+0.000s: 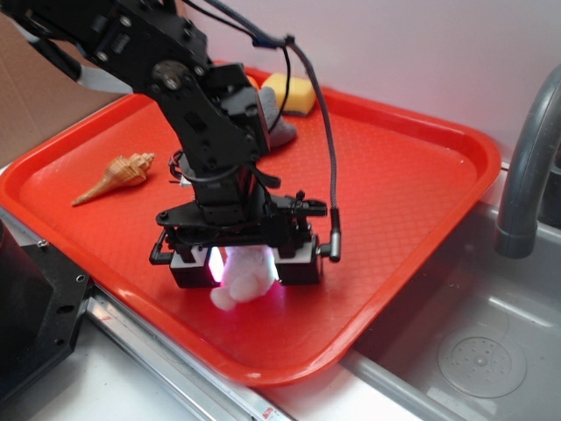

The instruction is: Grab the pink bunny.

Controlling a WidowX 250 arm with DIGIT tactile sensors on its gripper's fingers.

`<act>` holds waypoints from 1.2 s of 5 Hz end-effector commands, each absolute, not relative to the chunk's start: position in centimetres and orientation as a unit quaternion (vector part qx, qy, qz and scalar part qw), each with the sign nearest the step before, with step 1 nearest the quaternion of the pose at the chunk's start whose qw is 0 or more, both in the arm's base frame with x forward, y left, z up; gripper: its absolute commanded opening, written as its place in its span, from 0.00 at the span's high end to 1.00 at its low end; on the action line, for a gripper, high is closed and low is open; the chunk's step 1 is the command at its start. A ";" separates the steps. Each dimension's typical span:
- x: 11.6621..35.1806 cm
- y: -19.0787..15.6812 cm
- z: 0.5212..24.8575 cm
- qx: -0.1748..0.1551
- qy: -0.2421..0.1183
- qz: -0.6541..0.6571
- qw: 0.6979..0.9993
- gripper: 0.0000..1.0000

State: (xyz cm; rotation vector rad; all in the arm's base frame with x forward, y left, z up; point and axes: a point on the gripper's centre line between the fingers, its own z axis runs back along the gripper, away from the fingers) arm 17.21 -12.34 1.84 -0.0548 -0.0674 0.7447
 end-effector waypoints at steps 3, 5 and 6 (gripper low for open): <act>19.8 -9.1 9.9 -0.063 -0.030 0.211 0.975 1.00; 19.0 -5.6 17.5 -0.108 -0.059 0.125 0.984 1.00; 18.0 -3.2 20.3 -0.142 -0.068 0.107 0.982 1.00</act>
